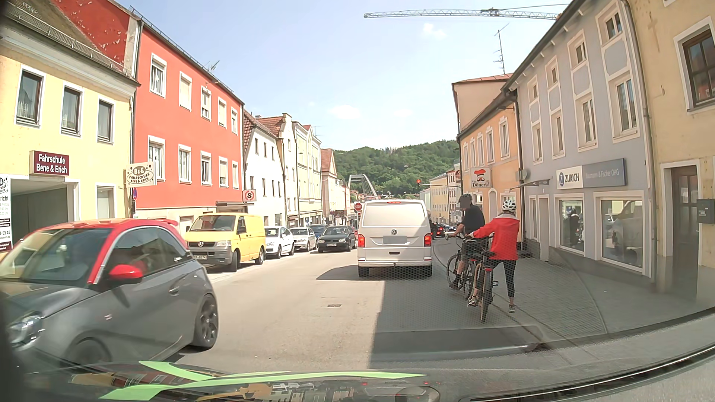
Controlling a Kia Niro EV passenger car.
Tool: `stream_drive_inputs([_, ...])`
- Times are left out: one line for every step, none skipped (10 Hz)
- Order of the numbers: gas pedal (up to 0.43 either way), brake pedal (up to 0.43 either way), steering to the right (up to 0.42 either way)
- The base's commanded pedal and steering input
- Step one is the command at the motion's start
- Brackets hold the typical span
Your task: Follow the waypoints while adhering to traffic rules and regulations
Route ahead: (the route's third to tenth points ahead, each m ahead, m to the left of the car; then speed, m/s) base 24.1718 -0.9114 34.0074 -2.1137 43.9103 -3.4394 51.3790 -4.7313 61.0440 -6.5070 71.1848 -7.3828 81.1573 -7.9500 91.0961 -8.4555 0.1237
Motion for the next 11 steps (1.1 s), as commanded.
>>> stream_drive_inputs([0.000, 0.152, -0.003])
stream_drive_inputs([0.000, 0.146, -0.003])
stream_drive_inputs([0.000, 0.146, -0.003])
stream_drive_inputs([0.000, 0.146, -0.003])
stream_drive_inputs([0.000, 0.152, -0.003])
stream_drive_inputs([0.000, 0.152, -0.003])
stream_drive_inputs([0.000, 0.152, -0.003])
stream_drive_inputs([0.000, 0.152, -0.003])
stream_drive_inputs([0.000, 0.159, -0.003])
stream_drive_inputs([0.000, 0.171, -0.003])
stream_drive_inputs([0.000, 0.177, -0.003])
